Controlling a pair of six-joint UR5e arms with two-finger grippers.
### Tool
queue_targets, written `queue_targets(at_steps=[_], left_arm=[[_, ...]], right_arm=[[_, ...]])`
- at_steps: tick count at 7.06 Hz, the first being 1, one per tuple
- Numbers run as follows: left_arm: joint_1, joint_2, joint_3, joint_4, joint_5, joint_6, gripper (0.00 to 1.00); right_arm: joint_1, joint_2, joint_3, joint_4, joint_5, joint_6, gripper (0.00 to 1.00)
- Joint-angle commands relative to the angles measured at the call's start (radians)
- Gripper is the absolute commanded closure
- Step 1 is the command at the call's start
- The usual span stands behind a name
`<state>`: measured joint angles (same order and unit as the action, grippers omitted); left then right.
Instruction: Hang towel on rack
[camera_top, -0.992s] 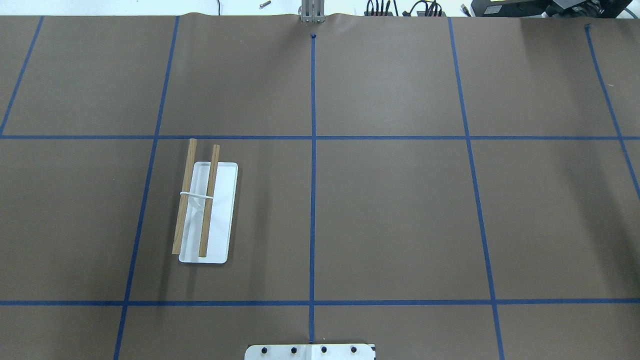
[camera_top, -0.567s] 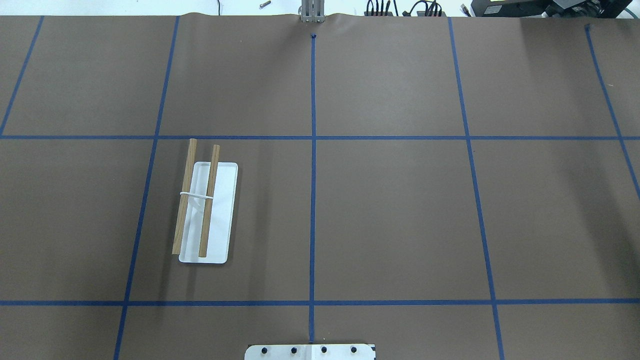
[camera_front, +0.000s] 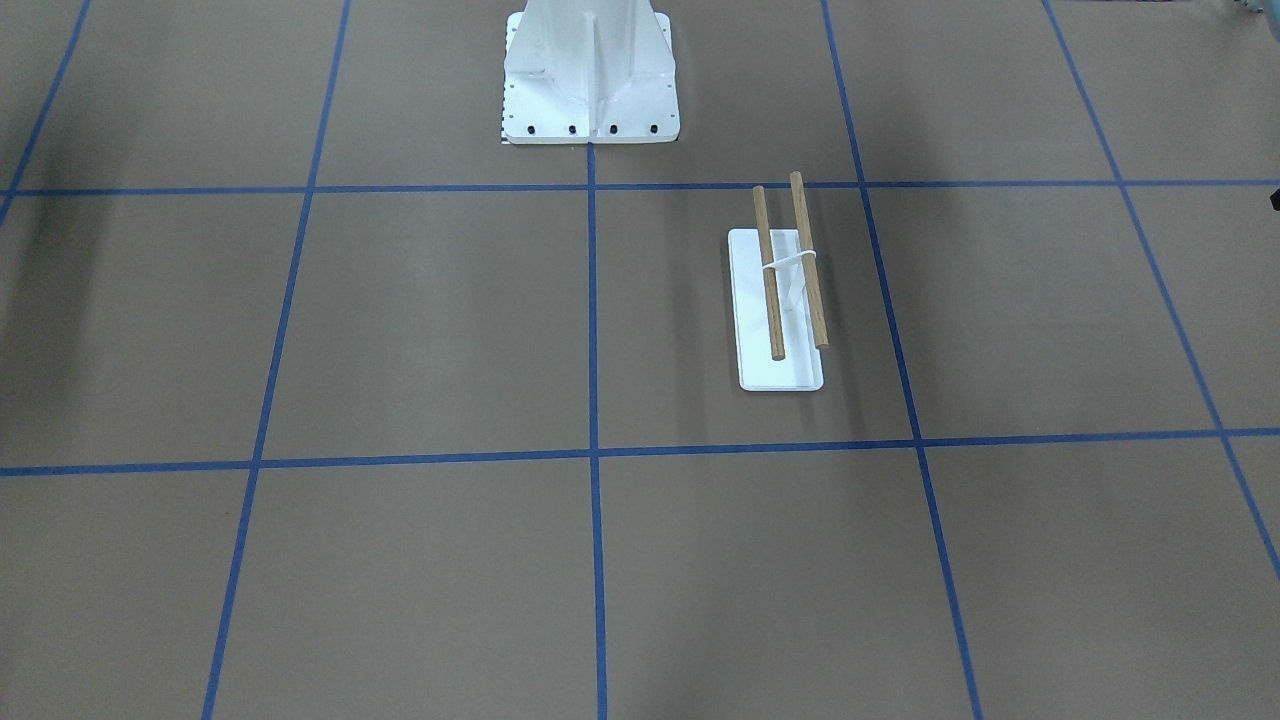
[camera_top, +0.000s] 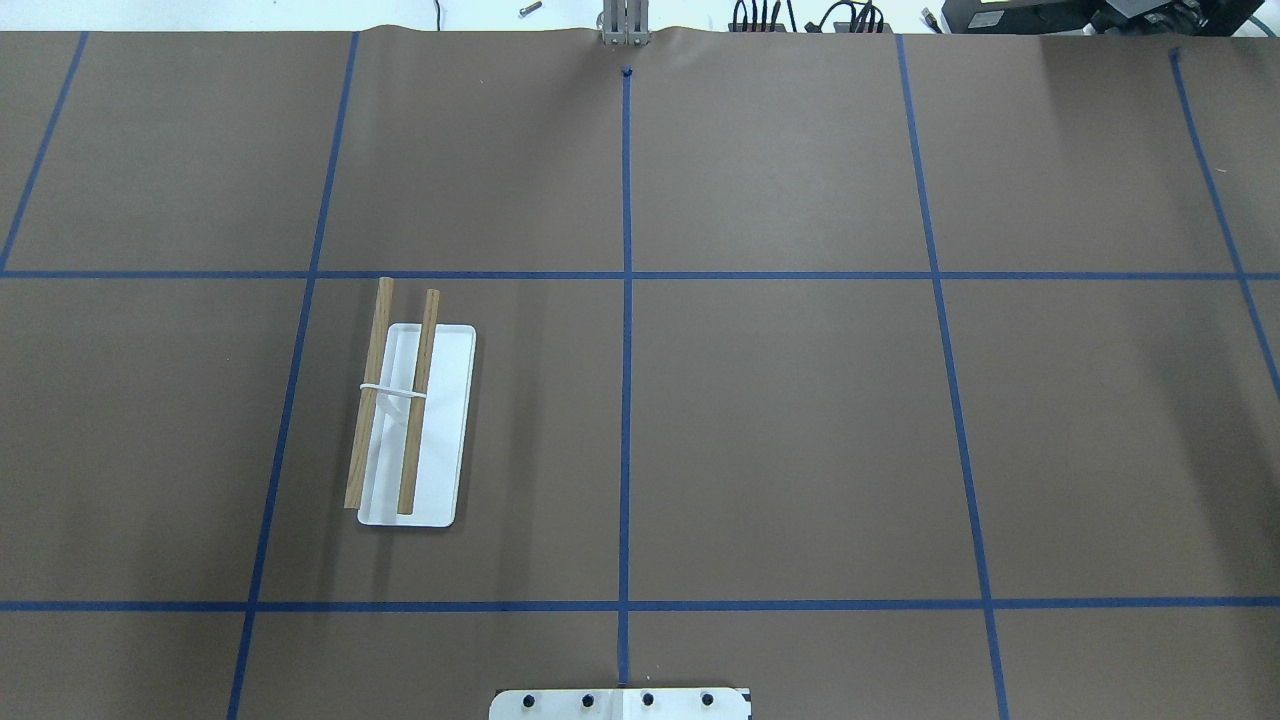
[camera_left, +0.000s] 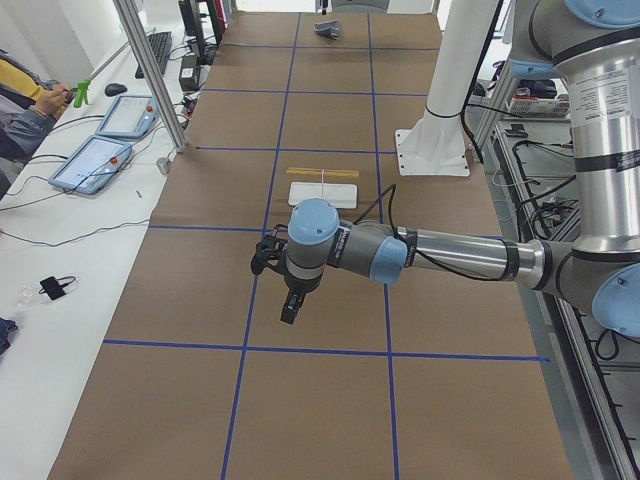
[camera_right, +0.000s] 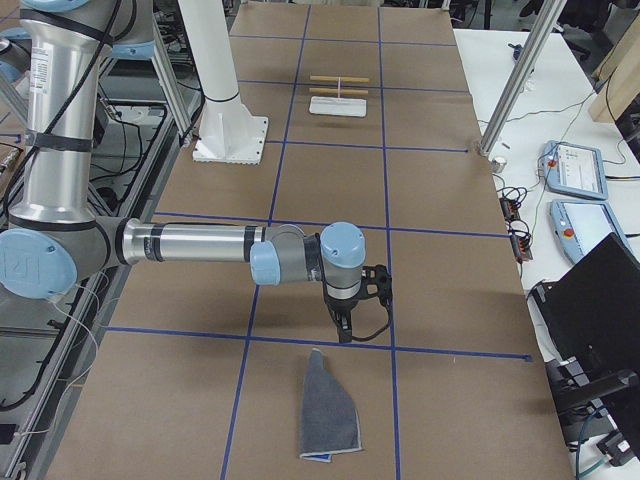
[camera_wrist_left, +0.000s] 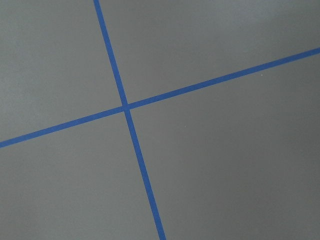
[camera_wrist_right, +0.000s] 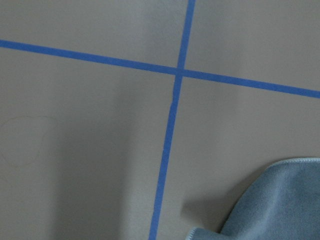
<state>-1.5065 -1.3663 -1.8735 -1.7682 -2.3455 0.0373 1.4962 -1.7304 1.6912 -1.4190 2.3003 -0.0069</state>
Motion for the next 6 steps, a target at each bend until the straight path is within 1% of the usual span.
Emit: queue_targets(at_steps=[1,2,3,4,5,6], left_arm=[[0.0,0.0,0.014,-0.003,0.0,0.003,0.02],[0.002,-0.002,0.02,-0.007,0.0,0.004,0.02],[0.002,-0.002,0.019,-0.007,0.0,0.003,0.02],[0.002,-0.002,0.019,-0.025,0.0,0.0,0.02],[0.002,-0.002,0.019,-0.03,0.0,0.0,0.02],[0.002,0.0,0.02,-0.03,0.0,0.0,0.02]], right_arm=[[-0.008,0.018,-0.236,0.192,-0.005,0.005,0.0],[-0.008,0.032,-0.345,0.297,-0.002,0.008,0.0],[-0.008,0.034,-0.378,0.334,0.001,0.057,0.0],[-0.01,0.032,-0.381,0.336,0.002,0.14,0.0],[-0.011,0.034,-0.393,0.336,0.007,0.146,0.06],[-0.017,0.037,-0.396,0.336,0.01,0.181,0.22]])
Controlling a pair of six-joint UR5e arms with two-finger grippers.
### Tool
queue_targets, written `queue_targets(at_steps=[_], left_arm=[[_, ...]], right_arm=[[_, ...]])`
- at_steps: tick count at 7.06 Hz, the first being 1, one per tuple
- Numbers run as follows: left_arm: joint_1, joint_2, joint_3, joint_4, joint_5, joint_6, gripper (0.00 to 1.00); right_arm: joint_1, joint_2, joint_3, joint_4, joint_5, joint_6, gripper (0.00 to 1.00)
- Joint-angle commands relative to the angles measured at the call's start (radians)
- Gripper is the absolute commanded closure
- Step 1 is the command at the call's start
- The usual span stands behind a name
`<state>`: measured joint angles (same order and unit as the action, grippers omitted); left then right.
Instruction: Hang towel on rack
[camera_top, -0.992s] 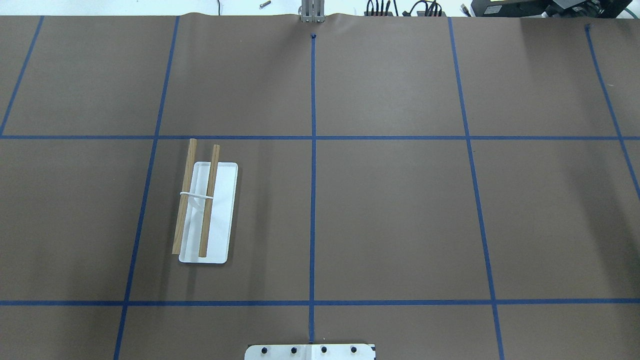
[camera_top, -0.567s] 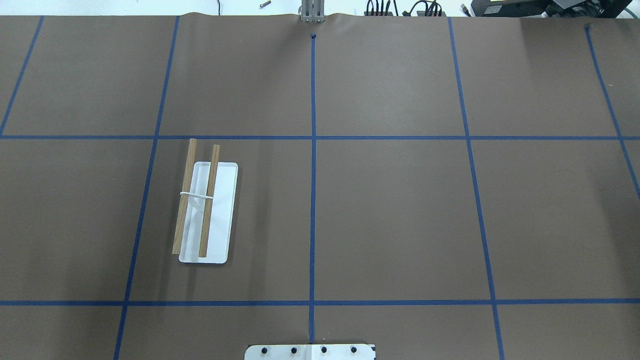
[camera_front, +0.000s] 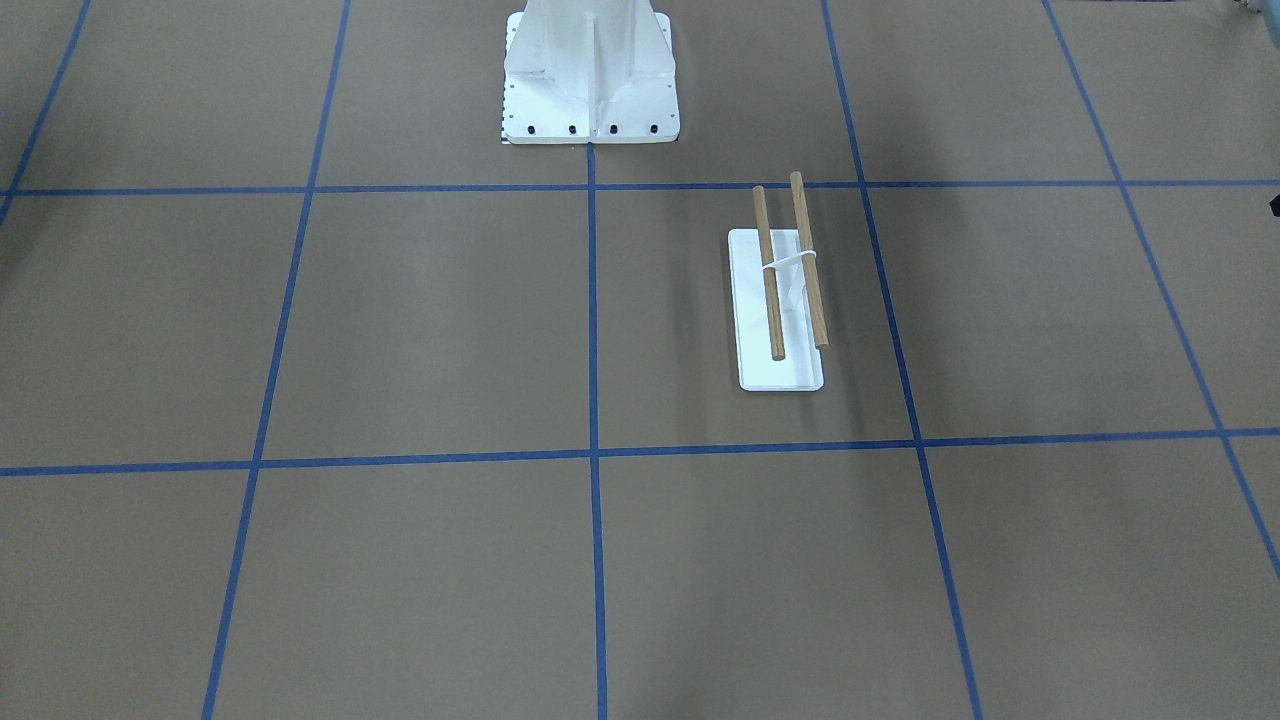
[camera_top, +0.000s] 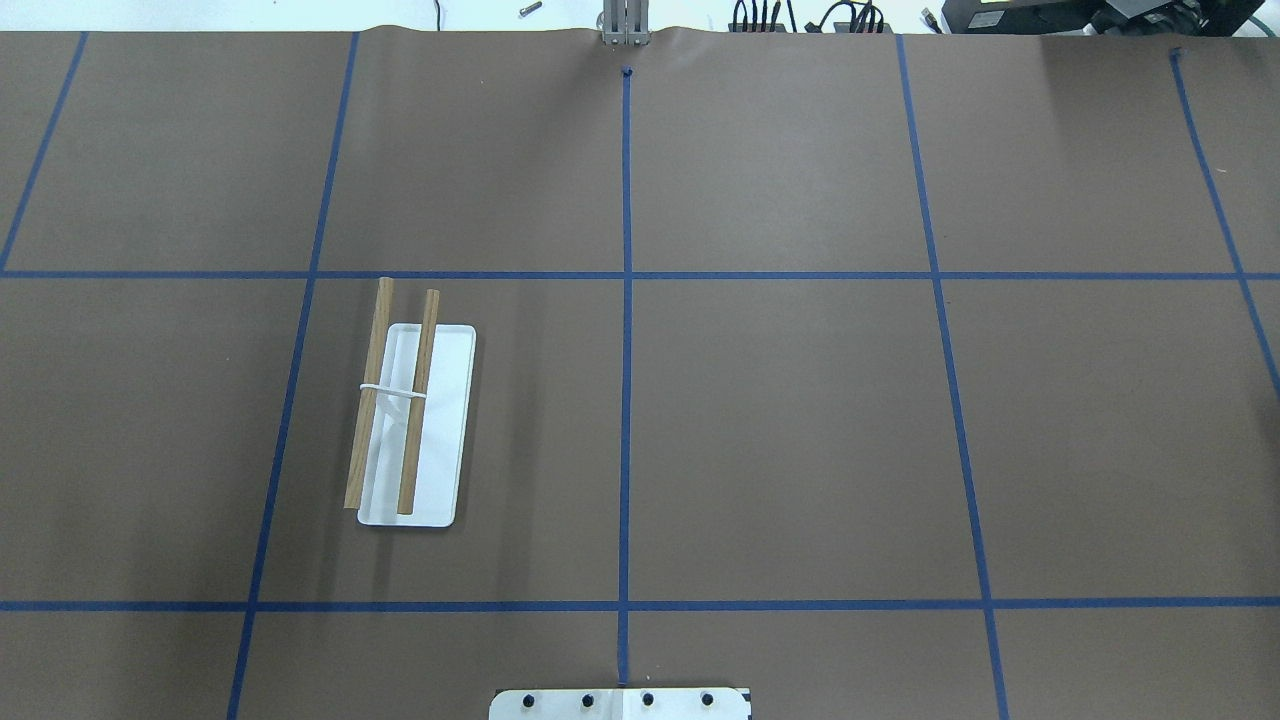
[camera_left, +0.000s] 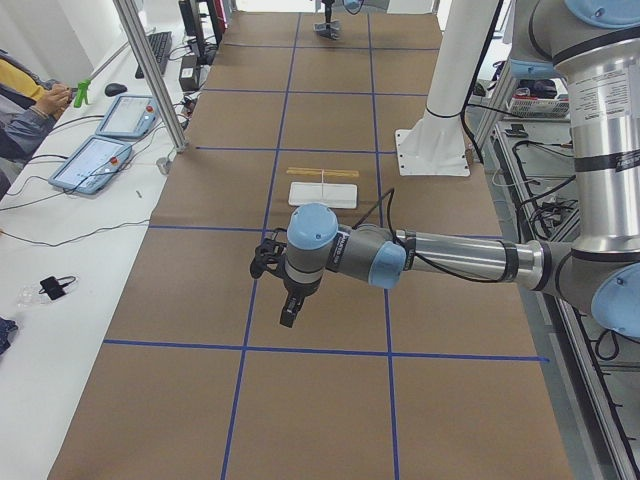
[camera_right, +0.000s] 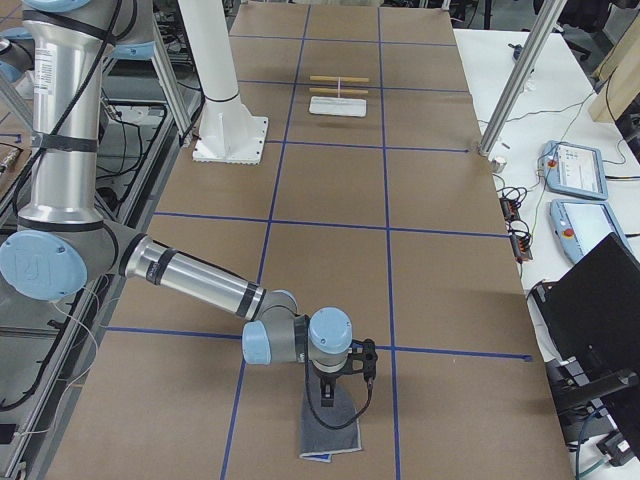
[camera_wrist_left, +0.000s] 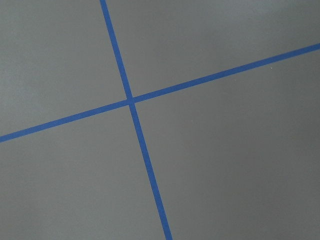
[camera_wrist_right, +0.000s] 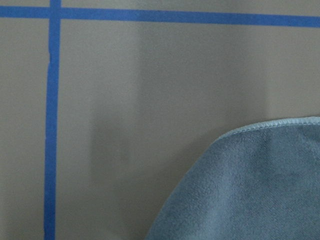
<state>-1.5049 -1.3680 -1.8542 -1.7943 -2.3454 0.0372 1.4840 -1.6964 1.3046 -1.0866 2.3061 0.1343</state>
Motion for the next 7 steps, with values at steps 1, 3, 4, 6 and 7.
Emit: queue_targets(at_steps=[1,3,4,6,7], left_arm=[[0.0,0.001,0.001,-0.004,0.002,0.001,0.02],[0.0,0.001,0.01,-0.004,0.002,0.004,0.02],[0.0,0.0,0.013,-0.004,0.0,0.004,0.02],[0.0,0.0,0.013,-0.005,0.0,0.001,0.02],[-0.001,0.0,0.013,-0.005,0.0,0.001,0.02]], right_arm=[[-0.02,0.015,-0.011,0.004,0.024,0.112,0.28],[-0.025,0.02,-0.022,0.004,0.064,0.186,0.28],[-0.024,0.02,-0.05,0.007,0.075,0.183,0.28],[-0.024,0.015,-0.061,0.007,0.084,0.18,0.42],[-0.024,0.015,-0.061,0.007,0.084,0.182,0.85]])
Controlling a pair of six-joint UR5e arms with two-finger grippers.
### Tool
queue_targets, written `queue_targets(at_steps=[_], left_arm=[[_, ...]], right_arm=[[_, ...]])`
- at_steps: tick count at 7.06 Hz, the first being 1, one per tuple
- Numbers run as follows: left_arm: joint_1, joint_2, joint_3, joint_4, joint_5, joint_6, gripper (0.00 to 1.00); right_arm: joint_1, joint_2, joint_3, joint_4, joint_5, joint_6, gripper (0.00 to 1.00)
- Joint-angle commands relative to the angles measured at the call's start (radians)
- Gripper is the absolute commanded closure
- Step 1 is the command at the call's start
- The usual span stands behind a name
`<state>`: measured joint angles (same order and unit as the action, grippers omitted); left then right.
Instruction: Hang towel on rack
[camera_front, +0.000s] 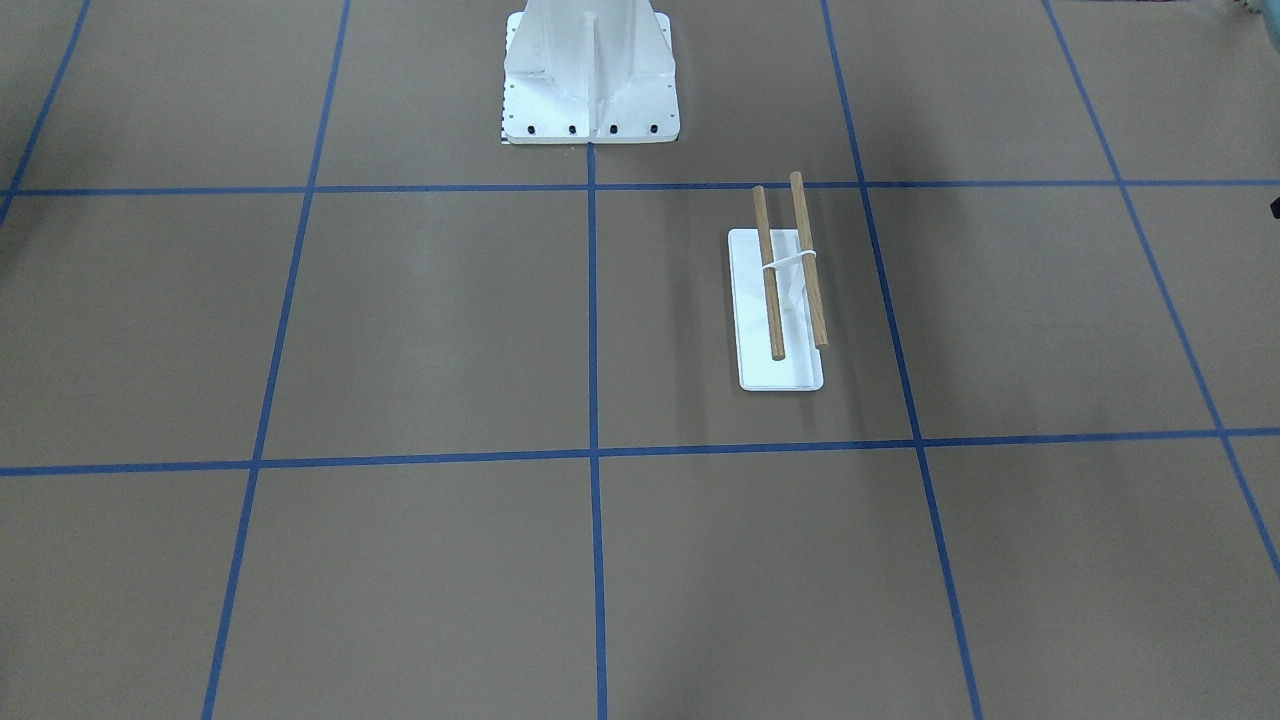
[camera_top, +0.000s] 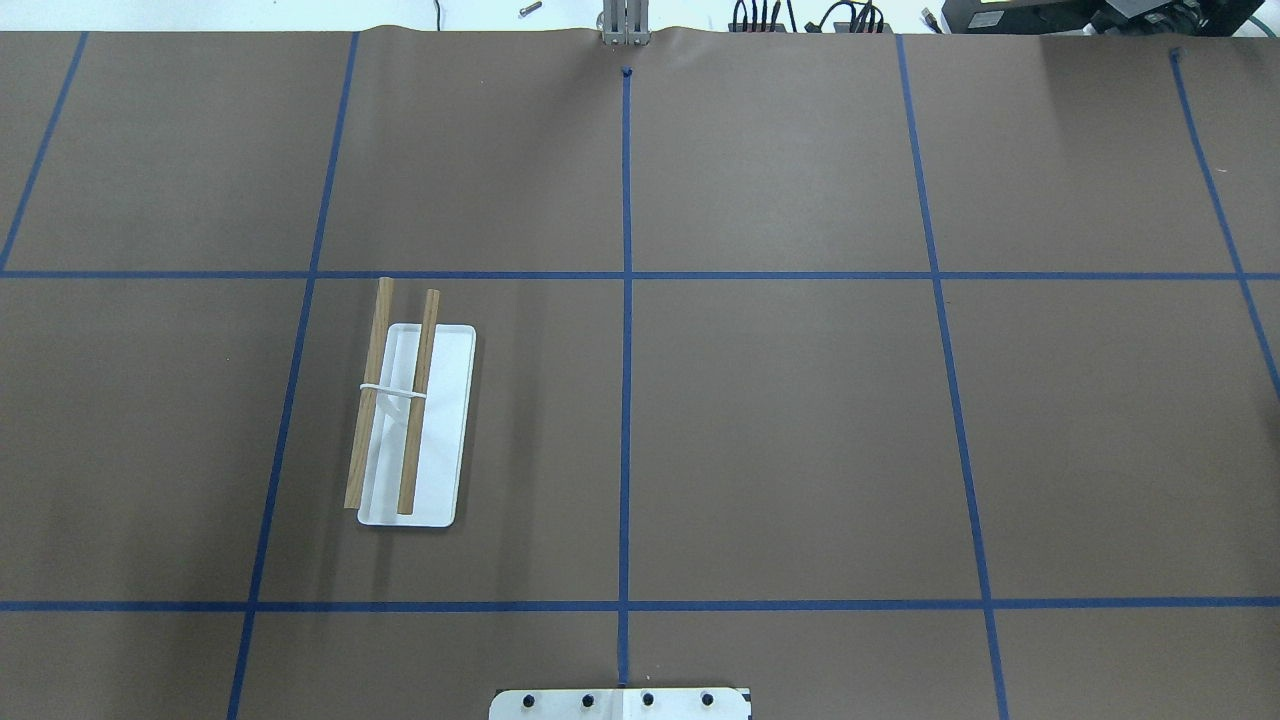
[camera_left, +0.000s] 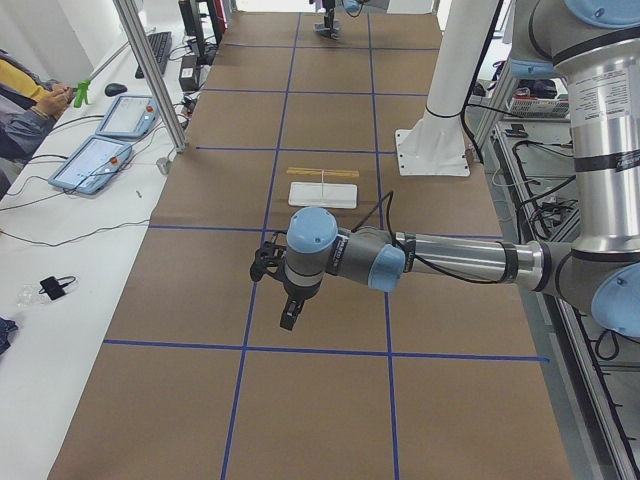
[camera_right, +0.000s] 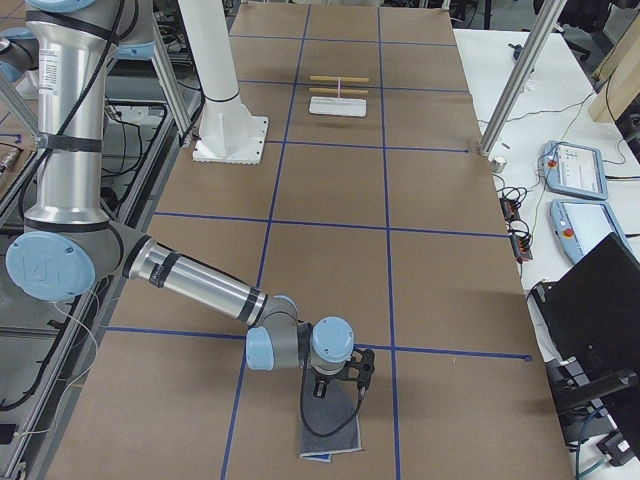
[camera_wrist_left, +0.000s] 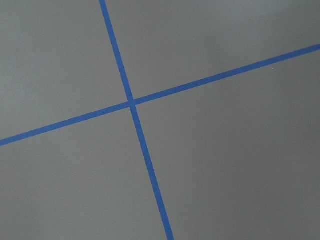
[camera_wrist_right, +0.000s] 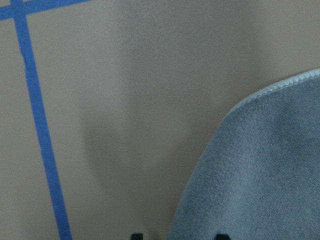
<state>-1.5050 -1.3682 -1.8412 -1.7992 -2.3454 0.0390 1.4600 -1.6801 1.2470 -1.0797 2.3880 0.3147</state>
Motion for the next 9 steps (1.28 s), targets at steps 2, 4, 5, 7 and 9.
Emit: queue_targets(at_steps=[2,4,5,7,9], left_arm=[[0.0,-0.002,0.0,0.0,-0.002,-0.002,0.02],[0.0,-0.038,-0.006,-0.003,-0.017,-0.13,0.02],[0.021,-0.092,-0.001,-0.002,-0.058,-0.257,0.02],[0.105,-0.231,-0.003,-0.005,-0.132,-0.634,0.02],[0.225,-0.424,0.025,-0.005,-0.12,-1.027,0.03]], right_arm=[[-0.001,0.003,0.009,-0.002,0.005,0.003,1.0],[-0.012,0.089,0.072,-0.015,0.106,0.164,1.0],[-0.056,0.144,0.13,-0.017,0.111,0.328,1.0],[-0.175,0.318,0.227,-0.051,0.109,0.704,1.0],[-0.265,0.487,0.261,-0.052,0.093,0.91,1.0]])
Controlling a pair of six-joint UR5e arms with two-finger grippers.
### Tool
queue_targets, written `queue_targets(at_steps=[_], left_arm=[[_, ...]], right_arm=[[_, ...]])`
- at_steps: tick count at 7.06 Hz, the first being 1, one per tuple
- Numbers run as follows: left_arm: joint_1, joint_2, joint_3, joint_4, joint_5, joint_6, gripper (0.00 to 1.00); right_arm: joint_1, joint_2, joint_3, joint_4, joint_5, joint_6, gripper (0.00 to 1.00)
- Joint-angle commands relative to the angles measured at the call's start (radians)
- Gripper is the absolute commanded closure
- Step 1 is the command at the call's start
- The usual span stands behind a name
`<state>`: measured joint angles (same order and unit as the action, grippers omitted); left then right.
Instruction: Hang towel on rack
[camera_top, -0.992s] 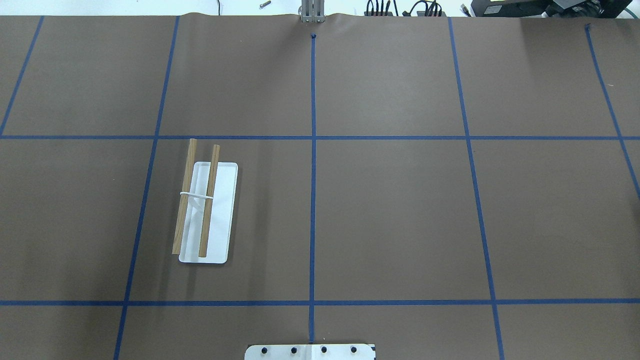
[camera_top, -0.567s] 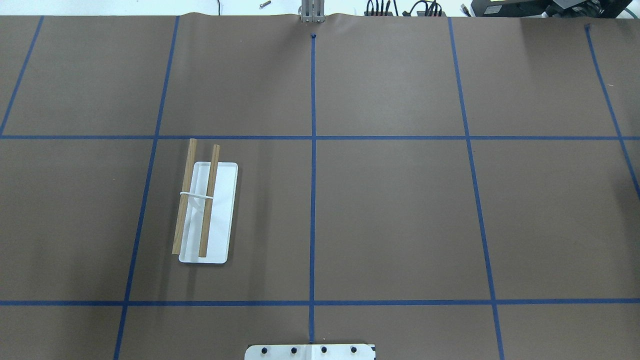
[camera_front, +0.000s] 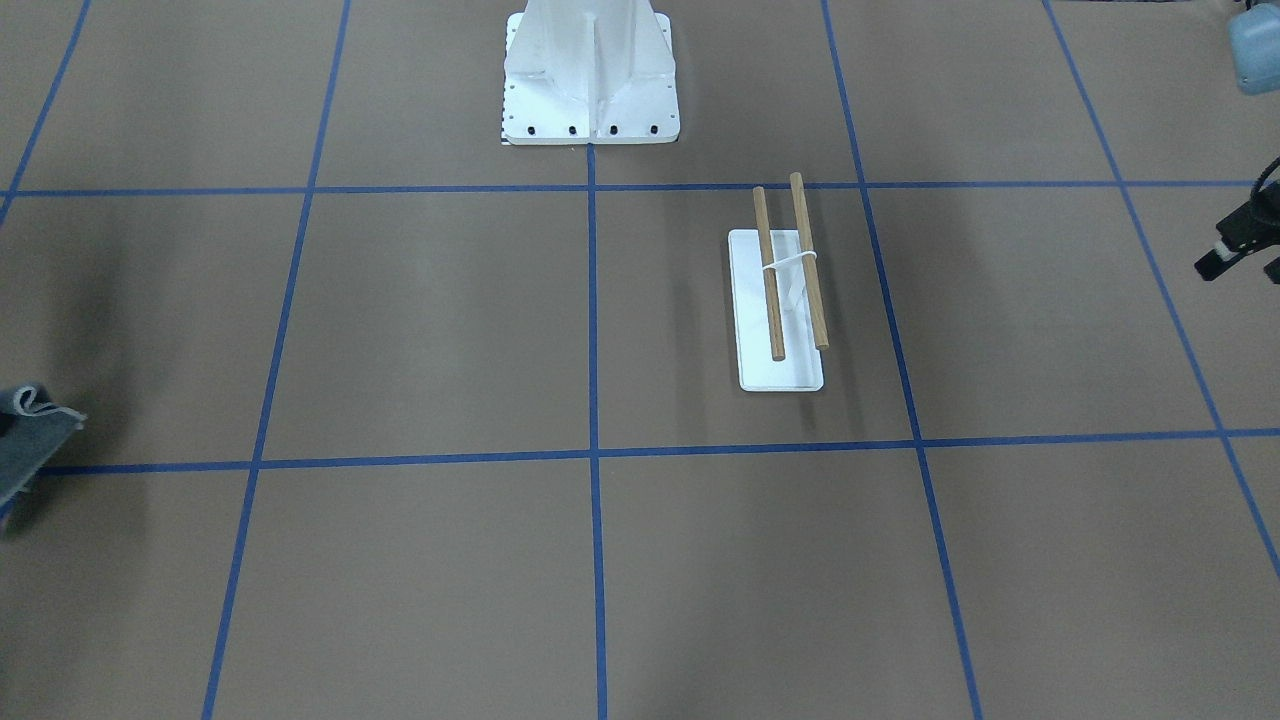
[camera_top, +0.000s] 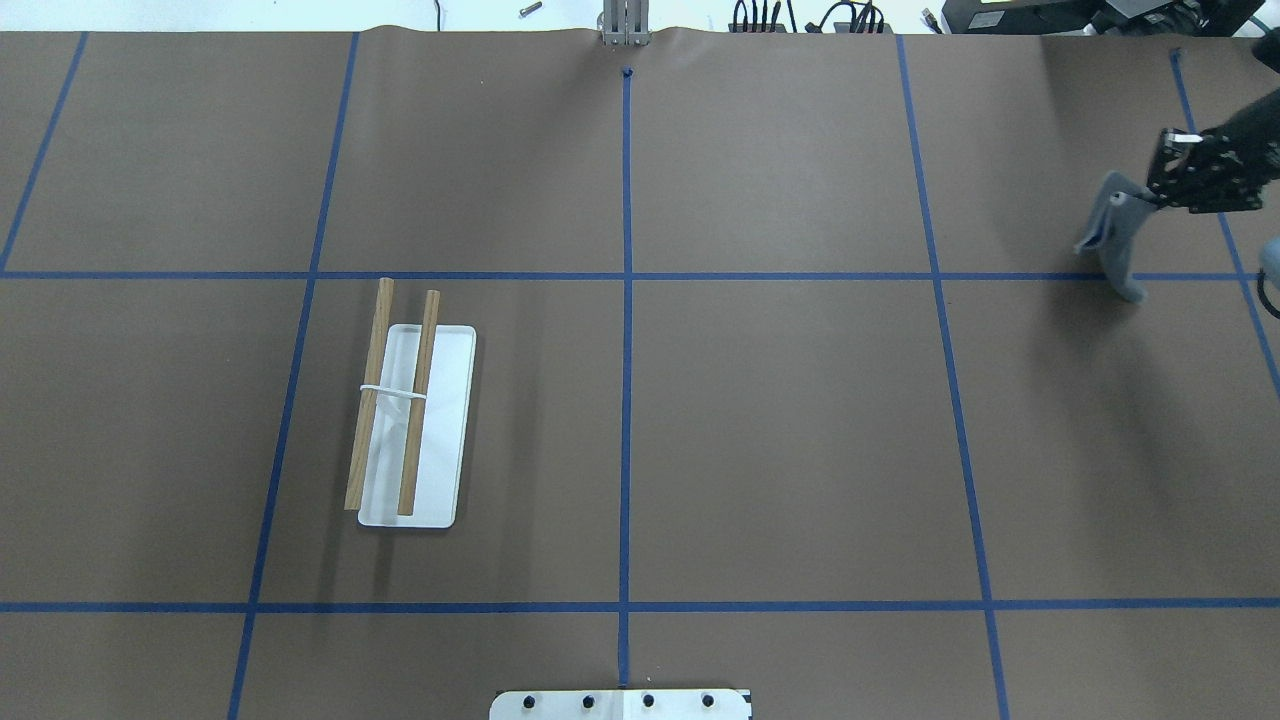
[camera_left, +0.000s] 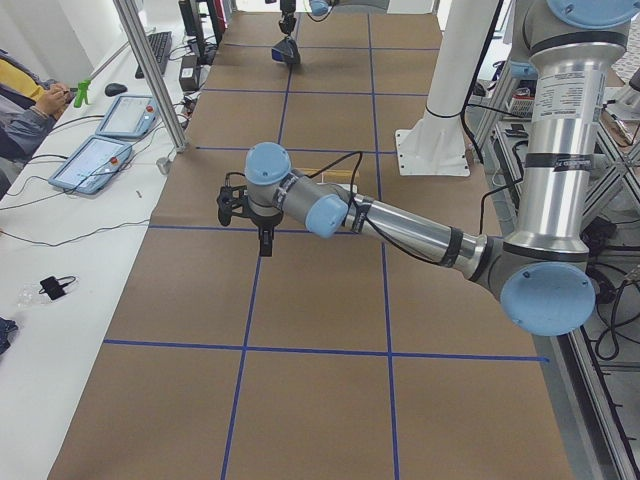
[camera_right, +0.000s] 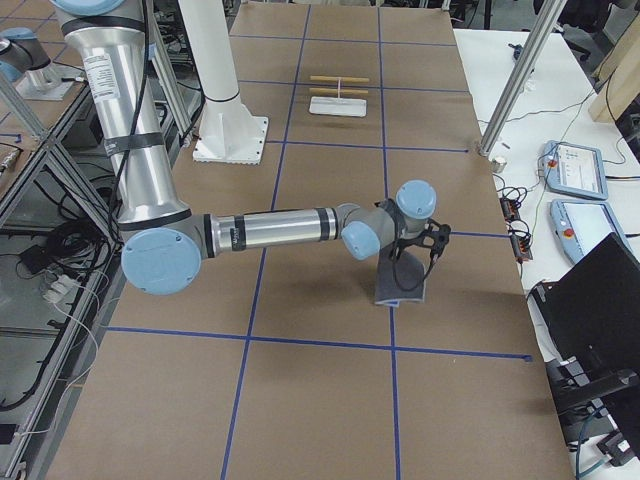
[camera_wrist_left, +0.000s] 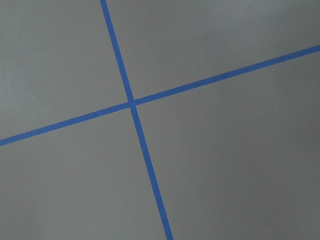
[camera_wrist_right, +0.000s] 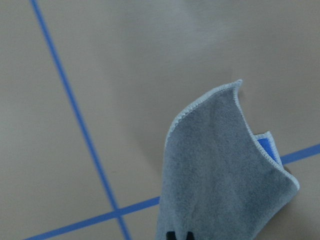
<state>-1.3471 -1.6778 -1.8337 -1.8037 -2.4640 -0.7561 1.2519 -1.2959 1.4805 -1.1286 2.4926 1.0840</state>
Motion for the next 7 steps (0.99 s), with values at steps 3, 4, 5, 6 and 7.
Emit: queue_targets(at_steps=[3,4,5,6,7], left_arm=[[0.196,-0.32,0.06,-0.002,0.0,-0.618,0.02],[0.221,-0.359,0.06,-0.008,0.016,-0.64,0.02],[0.242,-0.373,0.067,-0.031,0.016,-0.666,0.02],[0.259,-0.397,0.077,-0.043,0.016,-0.749,0.02],[0.282,-0.42,0.085,-0.08,0.016,-0.887,0.02]], right_arm=[[-0.179,0.334,0.034,-0.074,-0.096,0.361,1.0],[-0.234,0.38,0.032,-0.074,-0.138,0.431,1.0],[-0.286,0.432,0.03,-0.074,-0.185,0.491,1.0],[-0.32,0.466,0.032,-0.074,-0.21,0.502,1.0],[-0.345,0.495,0.03,-0.073,-0.231,0.522,1.0]])
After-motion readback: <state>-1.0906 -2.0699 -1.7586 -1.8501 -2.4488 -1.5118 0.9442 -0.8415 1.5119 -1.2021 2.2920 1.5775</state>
